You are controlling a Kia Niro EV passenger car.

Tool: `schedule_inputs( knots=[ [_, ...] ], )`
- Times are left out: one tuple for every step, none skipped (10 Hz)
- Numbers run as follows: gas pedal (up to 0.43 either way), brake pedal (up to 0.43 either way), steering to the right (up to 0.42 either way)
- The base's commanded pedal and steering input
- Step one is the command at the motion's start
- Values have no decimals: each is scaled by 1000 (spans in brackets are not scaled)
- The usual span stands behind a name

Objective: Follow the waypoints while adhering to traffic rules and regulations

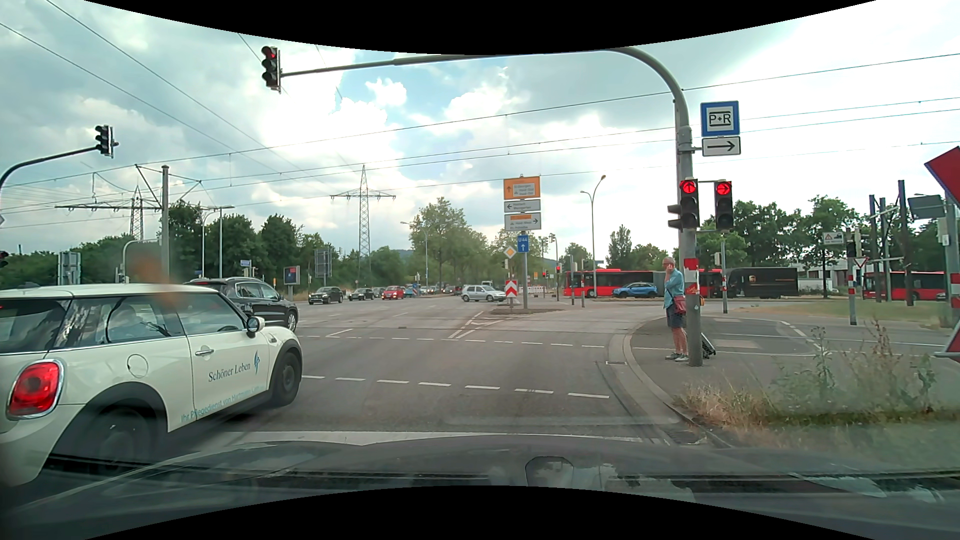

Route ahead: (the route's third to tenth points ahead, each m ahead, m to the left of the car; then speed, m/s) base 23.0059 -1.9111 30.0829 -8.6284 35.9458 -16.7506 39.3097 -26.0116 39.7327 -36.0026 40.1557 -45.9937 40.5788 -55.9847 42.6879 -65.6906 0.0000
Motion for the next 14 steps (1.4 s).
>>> schedule_inputs(
  knots=[
    [0, 280, 4],
    [0, 280, 4],
    [0, 280, 4],
    [0, 280, 4],
    [0, 280, 4],
    [0, 280, 4],
    [0, 280, 4],
    [0, 280, 4],
    [0, 280, 4],
    [0, 280, 4],
    [0, 280, 4],
    [0, 280, 4],
    [0, 280, 4],
    [0, 280, 4]
  ],
)
